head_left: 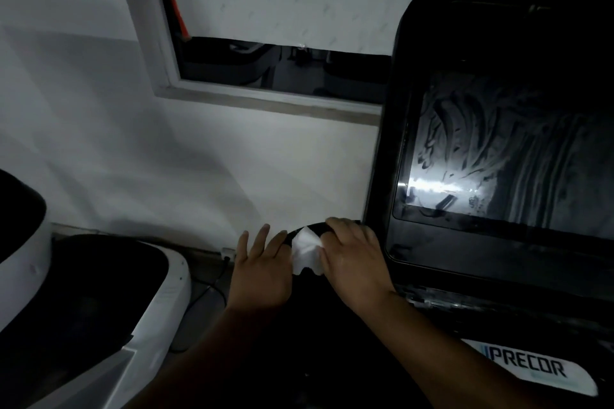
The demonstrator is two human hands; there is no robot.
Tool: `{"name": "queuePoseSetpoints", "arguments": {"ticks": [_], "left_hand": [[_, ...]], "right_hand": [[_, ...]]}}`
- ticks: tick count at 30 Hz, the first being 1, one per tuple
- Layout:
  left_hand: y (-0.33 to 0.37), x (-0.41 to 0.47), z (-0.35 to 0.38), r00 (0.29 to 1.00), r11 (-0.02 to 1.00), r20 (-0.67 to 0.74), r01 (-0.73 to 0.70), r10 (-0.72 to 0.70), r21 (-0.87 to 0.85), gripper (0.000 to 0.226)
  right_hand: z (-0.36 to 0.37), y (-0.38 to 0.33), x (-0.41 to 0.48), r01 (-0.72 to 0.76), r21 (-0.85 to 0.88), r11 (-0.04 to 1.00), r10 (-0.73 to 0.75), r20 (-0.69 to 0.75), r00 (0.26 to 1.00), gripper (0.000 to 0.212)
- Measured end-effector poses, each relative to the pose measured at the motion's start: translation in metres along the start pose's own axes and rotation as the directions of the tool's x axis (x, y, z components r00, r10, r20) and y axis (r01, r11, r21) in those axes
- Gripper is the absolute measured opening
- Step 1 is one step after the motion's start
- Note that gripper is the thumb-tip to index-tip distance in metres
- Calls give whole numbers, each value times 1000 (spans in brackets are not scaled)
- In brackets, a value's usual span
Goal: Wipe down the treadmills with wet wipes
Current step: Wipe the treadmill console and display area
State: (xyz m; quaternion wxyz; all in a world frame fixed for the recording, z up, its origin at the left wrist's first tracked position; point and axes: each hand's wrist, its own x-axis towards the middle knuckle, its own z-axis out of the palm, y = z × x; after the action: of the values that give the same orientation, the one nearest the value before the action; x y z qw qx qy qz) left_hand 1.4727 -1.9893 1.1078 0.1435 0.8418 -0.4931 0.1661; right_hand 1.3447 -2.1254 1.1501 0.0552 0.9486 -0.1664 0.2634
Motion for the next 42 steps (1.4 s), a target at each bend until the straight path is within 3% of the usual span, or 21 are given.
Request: {"name": "queuePoseSetpoints", "arguments": {"ticks": [4, 7, 13, 15, 16, 18, 19, 20, 23, 26, 30, 31, 33, 38, 42], "left_hand": [[-4, 5, 10, 1000, 999, -18, 18, -18, -33, 44], [-3, 10, 16, 997, 995, -14, 72, -73, -67, 45], [-5, 16, 27, 994, 993, 46, 98, -96, -60, 47], [-6, 17, 30, 991, 993, 87, 105, -100, -53, 48], [-8, 16, 33, 991, 995, 107, 91, -86, -44, 48], [-10, 15, 37, 987, 998, 151, 52, -47, -28, 50], [-10, 15, 39, 985, 999, 170, 44, -38, -31, 50], [-12, 15, 42, 982, 998, 185, 43, -34, -46, 50], [-17, 11, 51, 977, 995, 213, 18, 4, -101, 54], [-21, 8, 56, 973, 991, 229, -2, 34, -137, 63], [-22, 10, 60, 965, 979, 263, 67, -15, -192, 67], [-23, 9, 64, 962, 975, 273, 91, -33, -203, 68], [-26, 5, 74, 961, 969, 272, 109, -46, -221, 70], [-29, 2, 80, 960, 968, 278, 108, -41, -228, 73], [-18, 3, 70, 964, 968, 249, 149, -97, -201, 63]], "right_hand": [[7, 7, 10, -5, -63, 998, 6, 16, 1000, 32], [9, 11, 31, -63, -104, 993, 63, 3, 998, 14], [9, 14, 84, -128, -76, 989, 127, -14, 992, 41], [26, 3, 73, -111, -50, 992, 117, 119, 986, 48], [39, -3, 61, -120, -54, 991, 130, 258, 957, 50], [63, -10, 39, -156, -118, 981, 196, 576, 794, 52], [73, -12, 31, -192, -156, 969, 247, 680, 690, 54], [79, -14, 27, -229, -159, 960, 272, 712, 647, 57], [86, -21, 30, -289, -101, 952, 295, 550, 781, 63], [79, -22, 33, -404, -97, 910, 367, 644, 671, 68], [87, -21, 44, -467, -207, 859, 493, 581, 648, 70], [94, -21, 45, -494, -206, 845, 516, 558, 650, 71], [106, -21, 44, -532, -150, 833, 540, 432, 723, 68], [109, -23, 28, -383, -58, 922, 374, 387, 843, 61], [104, -5, 48, -446, -214, 869, 495, 371, 786, 46]]}}
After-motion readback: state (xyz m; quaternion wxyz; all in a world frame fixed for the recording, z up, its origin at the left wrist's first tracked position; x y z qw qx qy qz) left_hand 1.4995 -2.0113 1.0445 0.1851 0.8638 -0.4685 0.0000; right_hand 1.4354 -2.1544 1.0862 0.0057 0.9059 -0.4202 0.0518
